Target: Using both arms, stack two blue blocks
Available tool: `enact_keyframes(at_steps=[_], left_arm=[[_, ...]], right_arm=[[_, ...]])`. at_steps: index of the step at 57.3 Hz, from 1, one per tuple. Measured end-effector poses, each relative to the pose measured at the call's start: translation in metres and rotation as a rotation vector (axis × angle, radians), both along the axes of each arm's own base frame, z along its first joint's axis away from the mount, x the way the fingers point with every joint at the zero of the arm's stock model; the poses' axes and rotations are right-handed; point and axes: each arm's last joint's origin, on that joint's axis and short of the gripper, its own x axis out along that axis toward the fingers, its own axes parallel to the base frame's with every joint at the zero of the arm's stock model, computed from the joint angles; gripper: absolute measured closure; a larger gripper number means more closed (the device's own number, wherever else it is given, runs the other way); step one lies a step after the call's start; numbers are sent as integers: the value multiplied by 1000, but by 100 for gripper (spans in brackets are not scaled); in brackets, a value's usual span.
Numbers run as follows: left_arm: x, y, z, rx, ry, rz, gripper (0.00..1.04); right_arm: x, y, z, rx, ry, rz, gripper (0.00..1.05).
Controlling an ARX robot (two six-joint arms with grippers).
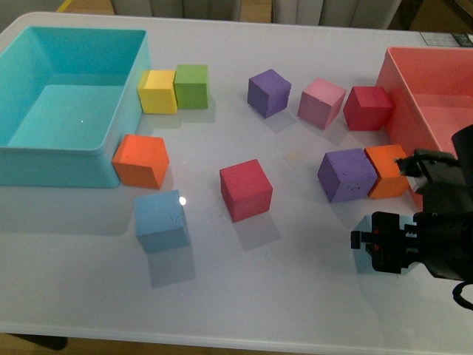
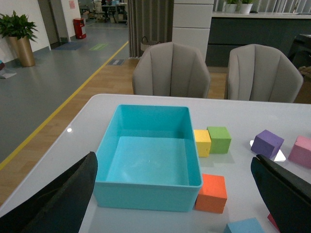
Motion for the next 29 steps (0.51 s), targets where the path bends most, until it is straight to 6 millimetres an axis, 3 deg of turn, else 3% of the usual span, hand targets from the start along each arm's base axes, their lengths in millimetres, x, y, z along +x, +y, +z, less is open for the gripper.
enact_keyframes(at_steps=[7, 16, 23, 29], left_arm=[[0, 0, 0, 0, 0, 0, 9], [0, 0, 0, 0, 0, 0, 9], [0, 0, 0, 0, 0, 0, 9], [0, 0, 0, 0, 0, 0, 9]], right_arm=[[13, 16, 30, 30, -74, 41, 61], [46, 40, 57, 42, -159, 65, 62], [83, 63, 61, 23, -181, 78, 63], [112, 83, 51, -20, -170, 91, 63]])
